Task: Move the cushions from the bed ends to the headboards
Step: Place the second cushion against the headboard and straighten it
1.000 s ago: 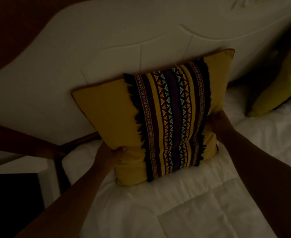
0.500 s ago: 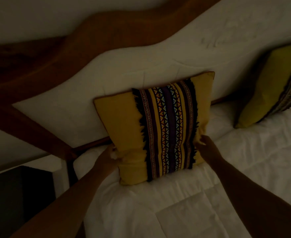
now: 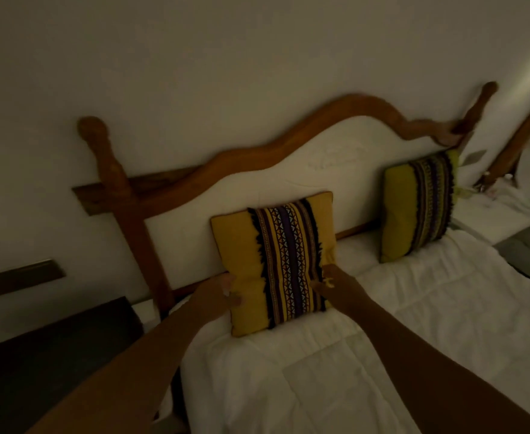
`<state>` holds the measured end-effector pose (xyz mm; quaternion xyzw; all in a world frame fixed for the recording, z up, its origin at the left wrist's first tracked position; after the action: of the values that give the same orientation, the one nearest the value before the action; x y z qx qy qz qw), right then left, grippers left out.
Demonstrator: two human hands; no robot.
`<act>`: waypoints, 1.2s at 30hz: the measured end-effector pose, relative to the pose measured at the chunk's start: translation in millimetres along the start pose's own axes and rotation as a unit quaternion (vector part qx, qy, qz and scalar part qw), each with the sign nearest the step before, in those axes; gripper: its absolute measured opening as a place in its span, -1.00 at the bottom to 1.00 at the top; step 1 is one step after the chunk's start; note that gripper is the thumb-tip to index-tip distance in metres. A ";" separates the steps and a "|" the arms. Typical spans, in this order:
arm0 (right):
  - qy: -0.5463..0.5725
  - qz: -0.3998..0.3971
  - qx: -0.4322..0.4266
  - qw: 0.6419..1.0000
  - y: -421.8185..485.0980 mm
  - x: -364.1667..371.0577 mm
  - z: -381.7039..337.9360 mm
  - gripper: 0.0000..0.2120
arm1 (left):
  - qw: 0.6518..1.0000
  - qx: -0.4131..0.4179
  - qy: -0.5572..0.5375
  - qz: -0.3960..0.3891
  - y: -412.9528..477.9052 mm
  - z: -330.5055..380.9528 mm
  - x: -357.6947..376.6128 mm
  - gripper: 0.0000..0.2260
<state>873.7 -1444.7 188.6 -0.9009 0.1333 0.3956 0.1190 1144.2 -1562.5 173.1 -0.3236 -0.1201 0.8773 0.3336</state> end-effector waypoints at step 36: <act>-0.064 0.033 -0.019 0.997 -195.7 -18.2 -35.3 -0.49 | 0.964 0.063 0.258 0.027 -155.2 10.4 37.1 -0.41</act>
<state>951.3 -1270.1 246.7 -0.8710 0.1478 0.4582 0.0974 1195.1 -1421.7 229.2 -0.5202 0.0342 0.7788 0.3490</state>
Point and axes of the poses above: each hand's wrist, its own y-axis towards the middle knuckle, its own x-axis out of the palm, z = x × y, the point moved 4 cm from there along y, towards the middle knuckle, and after that the axes turned 5 degrees about -x, right-handed, at the moved point
